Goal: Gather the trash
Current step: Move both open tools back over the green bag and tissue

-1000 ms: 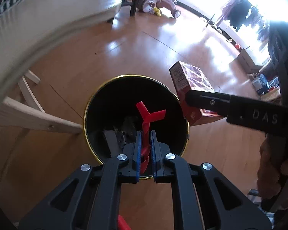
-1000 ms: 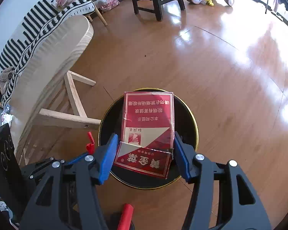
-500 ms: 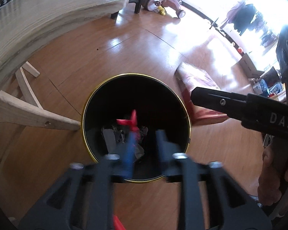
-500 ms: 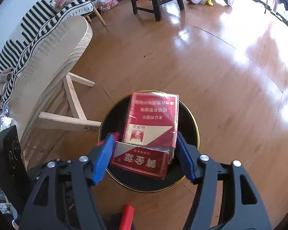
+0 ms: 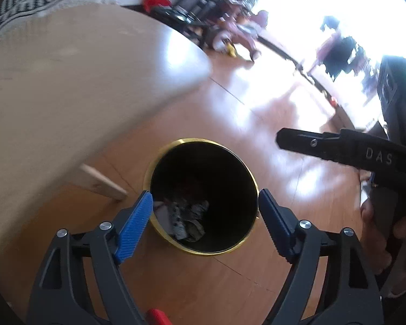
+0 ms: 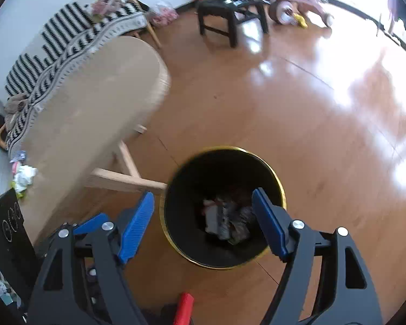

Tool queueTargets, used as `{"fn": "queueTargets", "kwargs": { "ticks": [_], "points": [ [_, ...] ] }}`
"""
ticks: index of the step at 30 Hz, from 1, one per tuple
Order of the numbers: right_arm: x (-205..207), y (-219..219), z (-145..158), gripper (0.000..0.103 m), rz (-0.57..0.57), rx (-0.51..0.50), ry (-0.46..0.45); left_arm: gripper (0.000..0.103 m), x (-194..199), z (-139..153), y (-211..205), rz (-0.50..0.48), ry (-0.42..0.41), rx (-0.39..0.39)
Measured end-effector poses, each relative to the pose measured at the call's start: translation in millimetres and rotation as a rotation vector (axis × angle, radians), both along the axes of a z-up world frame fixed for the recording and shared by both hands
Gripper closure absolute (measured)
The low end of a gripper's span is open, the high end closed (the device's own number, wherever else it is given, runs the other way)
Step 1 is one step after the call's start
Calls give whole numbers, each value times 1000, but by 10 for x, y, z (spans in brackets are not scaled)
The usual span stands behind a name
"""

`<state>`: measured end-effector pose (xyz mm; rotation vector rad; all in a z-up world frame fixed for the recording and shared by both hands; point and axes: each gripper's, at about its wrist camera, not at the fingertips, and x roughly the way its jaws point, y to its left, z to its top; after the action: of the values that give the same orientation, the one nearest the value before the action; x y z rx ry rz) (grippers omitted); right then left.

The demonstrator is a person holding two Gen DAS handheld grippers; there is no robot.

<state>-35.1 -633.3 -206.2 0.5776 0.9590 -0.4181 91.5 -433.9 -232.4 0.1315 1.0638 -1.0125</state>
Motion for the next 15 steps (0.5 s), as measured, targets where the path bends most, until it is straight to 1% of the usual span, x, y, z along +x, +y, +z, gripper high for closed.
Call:
{"fn": "queueTargets", "kwargs": {
  "ticks": [2, 3, 5, 6, 8, 10, 12, 15],
  "points": [
    [183, 205, 177, 30, 45, -12, -28, 24, 182, 171, 307, 60, 42, -31],
    [258, 286, 239, 30, 62, -15, -39, 24, 297, 304, 502, 90, 42, -52],
    [509, 574, 399, 28, 123, -23, -67, 23, 534, 606, 897, 181, 1, -67],
    [627, 708, 465, 28, 151, -26, -76, 22, 624, 712, 1060, 212, -11, -74],
    [904, 1084, 594, 28, 225, -24, -101, 19, 835, 971, 1579, 288, -46, -99],
    [1142, 1440, 704, 27, 298, -25, -122, 16, 960, 1114, 1998, 345, -100, -78],
    [1393, 1859, 817, 24, 387, -25, -150, 15, 1100, 1215, 2512, 415, -165, -29],
    [1753, 2464, 929, 22, 514, -42, -180, 14, 1269, 1240, 3232, 507, -199, 38]
  ]
}}
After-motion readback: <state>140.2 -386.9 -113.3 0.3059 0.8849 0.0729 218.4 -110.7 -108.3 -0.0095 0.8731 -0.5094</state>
